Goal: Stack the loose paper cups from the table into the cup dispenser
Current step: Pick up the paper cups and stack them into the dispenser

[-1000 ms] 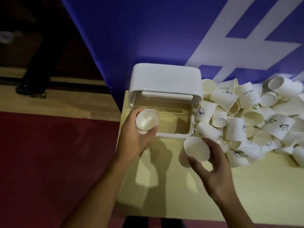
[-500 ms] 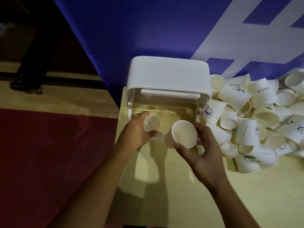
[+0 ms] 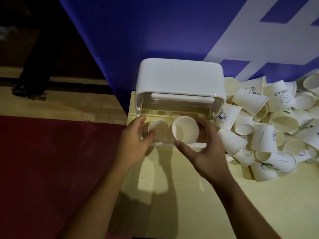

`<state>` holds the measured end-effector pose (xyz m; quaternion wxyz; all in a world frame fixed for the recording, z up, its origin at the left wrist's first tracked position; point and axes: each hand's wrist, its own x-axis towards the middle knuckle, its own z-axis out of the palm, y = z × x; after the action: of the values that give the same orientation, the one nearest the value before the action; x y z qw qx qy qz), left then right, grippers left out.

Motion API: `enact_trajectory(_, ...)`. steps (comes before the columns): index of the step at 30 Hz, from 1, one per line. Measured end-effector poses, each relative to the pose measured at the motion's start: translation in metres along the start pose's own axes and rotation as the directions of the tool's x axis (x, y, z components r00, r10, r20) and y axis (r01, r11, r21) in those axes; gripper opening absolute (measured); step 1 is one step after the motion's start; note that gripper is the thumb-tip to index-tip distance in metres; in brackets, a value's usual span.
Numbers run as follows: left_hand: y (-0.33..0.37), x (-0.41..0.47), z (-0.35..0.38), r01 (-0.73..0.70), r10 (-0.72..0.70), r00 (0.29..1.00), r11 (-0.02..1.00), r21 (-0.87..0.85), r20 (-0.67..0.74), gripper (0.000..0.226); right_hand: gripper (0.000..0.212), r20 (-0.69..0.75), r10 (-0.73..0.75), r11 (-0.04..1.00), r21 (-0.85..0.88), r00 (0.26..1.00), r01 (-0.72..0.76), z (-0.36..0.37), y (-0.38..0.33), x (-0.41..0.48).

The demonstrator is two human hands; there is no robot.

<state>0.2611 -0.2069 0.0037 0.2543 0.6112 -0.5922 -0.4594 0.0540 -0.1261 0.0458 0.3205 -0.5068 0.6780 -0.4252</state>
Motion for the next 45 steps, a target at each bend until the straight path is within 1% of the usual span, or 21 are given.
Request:
enact_trajectory(2,0.0,-0.007,-0.003,0.033,-0.041,0.997,0.991,-0.132,-0.059,0.045,0.066,0.039,-0.039,0.998,-0.037,0.998,0.041,0.014,-0.002,0.009)
enact_trajectory(4,0.001,-0.008,-0.004,0.031,-0.049,0.995,0.982,-0.187,-0.091,0.036,0.066,0.08,-0.073,0.996,-0.055,0.994,0.077,0.027,-0.001,0.017)
enact_trajectory(7,0.002,-0.004,-0.001,0.024,-0.046,0.994,0.976,-0.217,-0.095,0.034,0.066,0.105,-0.099,0.992,-0.073,0.99,0.107,0.043,0.007,0.026)
enact_trajectory(10,0.0,-0.001,0.003,0.018,-0.037,0.996,0.975,-0.223,-0.081,0.037,0.066,0.129,-0.085,0.99,-0.102,0.988,0.099,0.054,0.018,0.033)
enact_trajectory(13,-0.004,0.001,0.007,0.006,-0.017,0.998,0.984,-0.176,-0.059,0.039,0.068,0.157,-0.056,0.985,-0.152,0.986,0.08,0.06,0.029,0.038)
enact_trajectory(18,-0.013,0.008,0.013,-0.041,0.037,0.996,0.998,-0.038,-0.086,0.035,0.079,0.192,0.013,0.973,-0.229,0.981,0.031,0.07,0.042,0.043)
enact_trajectory(24,-0.016,0.015,0.015,-0.061,0.067,0.996,0.993,0.1,-0.054,0.031,0.08,0.224,0.066,0.965,-0.261,0.972,-0.006,0.08,0.048,0.046)
enact_trajectory(30,-0.016,0.015,0.017,-0.097,0.101,0.994,0.988,0.124,-0.03,0.033,0.076,0.218,0.094,0.97,-0.238,0.971,-0.04,0.081,0.048,0.043)
enact_trajectory(33,-0.019,0.014,0.016,-0.105,0.114,0.992,0.985,0.14,-0.056,0.035,0.073,0.216,0.093,0.979,-0.198,0.972,-0.05,0.083,0.048,0.041)
enact_trajectory(37,-0.02,0.013,0.015,-0.09,0.1,0.994,0.983,0.163,-0.051,0.035,0.083,0.227,0.114,0.973,-0.222,0.967,-0.062,0.085,0.047,0.04)
enact_trajectory(39,-0.016,0.012,0.013,-0.102,0.111,0.993,0.981,0.163,-0.041,0.034,0.092,0.238,0.117,0.97,-0.237,0.964,-0.059,0.082,0.042,0.04)
enact_trajectory(41,-0.007,0.006,0.009,-0.113,0.126,0.989,0.982,0.151,-0.078,0.035,0.102,0.208,0.135,0.965,-0.249,0.969,-0.081,0.072,0.035,0.034)
enact_trajectory(42,-0.001,-0.002,0.006,-0.123,0.14,0.983,0.982,0.146,-0.12,0.036,0.101,0.17,0.147,0.966,-0.237,0.974,-0.105,0.064,0.03,0.028)
enact_trajectory(44,0.018,-0.022,0.001,-0.168,0.193,0.958,0.977,0.128,-0.213,0.036,0.09,0.077,0.153,0.968,-0.214,0.985,-0.134,0.042,0.023,0.006)
enact_trajectory(45,0.031,-0.033,0.003,-0.217,0.242,0.941,0.968,0.125,-0.235,0.034,0.084,0.032,0.155,0.967,-0.209,0.987,-0.145,0.028,0.021,-0.009)
